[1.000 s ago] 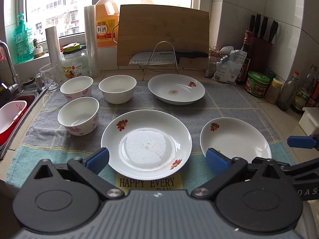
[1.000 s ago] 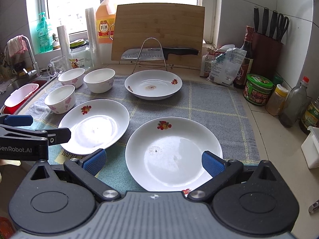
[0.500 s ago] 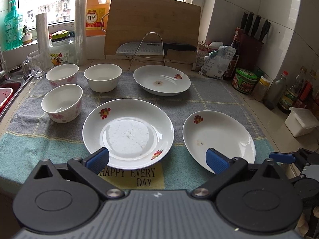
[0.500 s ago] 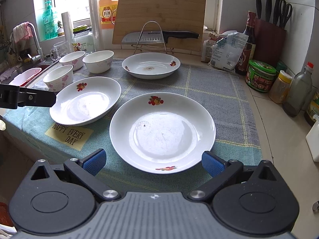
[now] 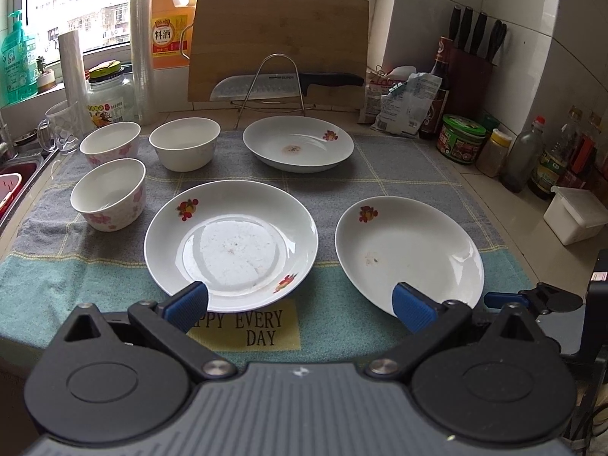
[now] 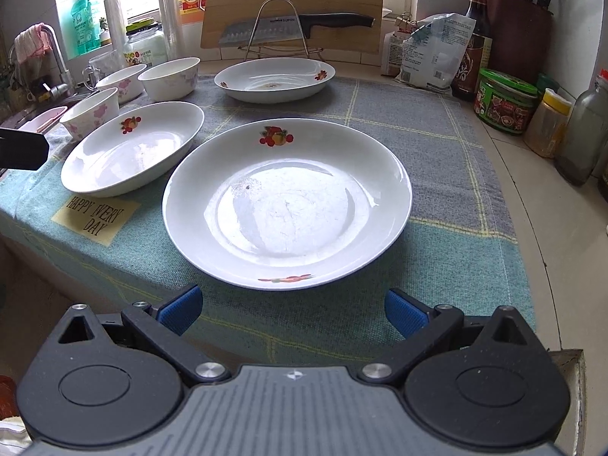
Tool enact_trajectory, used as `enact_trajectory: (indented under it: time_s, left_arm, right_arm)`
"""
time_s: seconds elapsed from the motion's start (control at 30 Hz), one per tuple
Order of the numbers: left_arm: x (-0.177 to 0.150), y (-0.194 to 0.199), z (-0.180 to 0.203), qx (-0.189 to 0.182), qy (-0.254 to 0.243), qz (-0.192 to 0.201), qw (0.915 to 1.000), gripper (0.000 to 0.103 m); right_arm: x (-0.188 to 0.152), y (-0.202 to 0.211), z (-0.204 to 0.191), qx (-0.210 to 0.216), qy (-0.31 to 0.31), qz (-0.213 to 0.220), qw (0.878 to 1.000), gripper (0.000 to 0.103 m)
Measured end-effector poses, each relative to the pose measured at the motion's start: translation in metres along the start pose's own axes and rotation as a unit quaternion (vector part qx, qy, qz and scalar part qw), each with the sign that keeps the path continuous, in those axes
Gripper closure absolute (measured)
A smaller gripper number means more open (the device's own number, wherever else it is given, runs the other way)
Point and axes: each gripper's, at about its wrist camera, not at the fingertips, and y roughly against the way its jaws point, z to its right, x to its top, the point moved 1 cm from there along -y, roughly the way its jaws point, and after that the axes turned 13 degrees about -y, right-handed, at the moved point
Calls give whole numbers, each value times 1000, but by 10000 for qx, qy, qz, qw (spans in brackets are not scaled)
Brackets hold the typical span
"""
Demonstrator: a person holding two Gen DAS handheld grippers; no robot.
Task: Organize plates and bowls
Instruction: 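Move the left tool to the rim of the white flower plate and close it, then lift the white plate with the left tool and carry it toward the green jar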
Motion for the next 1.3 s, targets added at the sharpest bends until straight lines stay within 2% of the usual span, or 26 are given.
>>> enact_trajectory:
  time_s: [0.1, 0.23, 0.37, 0.53, 0.8, 0.97, 1.1, 1.3]
  left_arm:
    - [1, -4, -1, 77, 66, -43, 9999, 1]
    - [4, -11, -5, -126, 280, -87, 9995, 1]
    - [10, -25, -4, -194, 249, -290, 9991, 1]
    - [21, -44, 7, -153, -325, -451, 9983, 1]
    - [47, -80, 16, -893, -963, -435, 9904, 1]
    - [68, -105, 23, -1367, -1438, -527, 9787, 1]
    - [82, -127, 32, -1750, -1965, -670, 9624, 3]
    - [94, -161, 42, -2333, -2364, -1049, 9374, 8]
  right_arm:
    - [0, -7, 1, 17, 107, 15, 9999, 0]
    - [0, -14, 3, 24, 184, 21, 9998, 0]
    - [0, -20, 2, -33, 345, 141, 9993, 0]
    - [3, -24, 3, 73, 402, 228, 9989, 0]
    - [-2, -25, 3, 133, 420, 488, 9978, 0]
    - [-3, -24, 3, 72, 341, 548, 9979, 0]
    - [-4, -24, 1, -7, 253, 567, 9981, 0]
    - [-7, -23, -2, -104, 156, 651, 9977, 0]
